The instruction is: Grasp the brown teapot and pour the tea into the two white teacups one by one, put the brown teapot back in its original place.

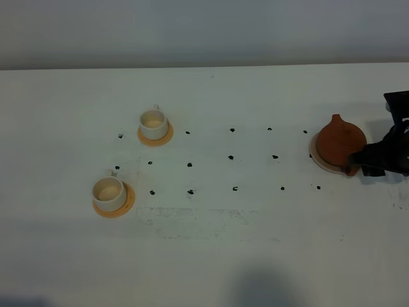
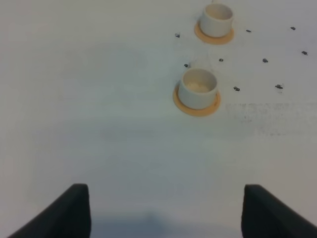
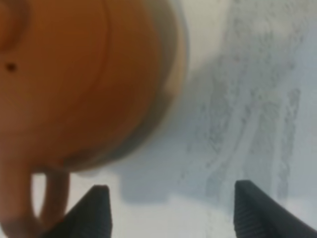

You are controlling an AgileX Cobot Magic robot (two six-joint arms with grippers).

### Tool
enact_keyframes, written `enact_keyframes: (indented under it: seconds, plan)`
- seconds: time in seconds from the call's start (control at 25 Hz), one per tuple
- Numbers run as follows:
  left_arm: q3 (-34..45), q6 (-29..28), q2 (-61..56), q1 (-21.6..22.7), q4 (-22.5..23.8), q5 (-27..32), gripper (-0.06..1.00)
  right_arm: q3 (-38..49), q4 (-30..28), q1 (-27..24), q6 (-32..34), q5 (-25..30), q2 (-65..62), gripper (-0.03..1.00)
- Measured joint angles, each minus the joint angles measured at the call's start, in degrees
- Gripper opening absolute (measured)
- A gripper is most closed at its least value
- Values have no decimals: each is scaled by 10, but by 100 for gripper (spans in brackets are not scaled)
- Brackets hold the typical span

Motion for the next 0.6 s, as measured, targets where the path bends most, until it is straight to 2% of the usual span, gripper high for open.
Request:
enact_keyframes:
  seconds: [0.28,0.48,0.6]
  plan:
    - [0,0,0,0,0,0,61,-13,13,-3,6,44,-85,55]
    - [0,0,0,0,0,0,61,-86,37,-3,23,144,-89,55]
    - [0,0,0,0,0,0,61,-121,50,-3,26,181,-72,53]
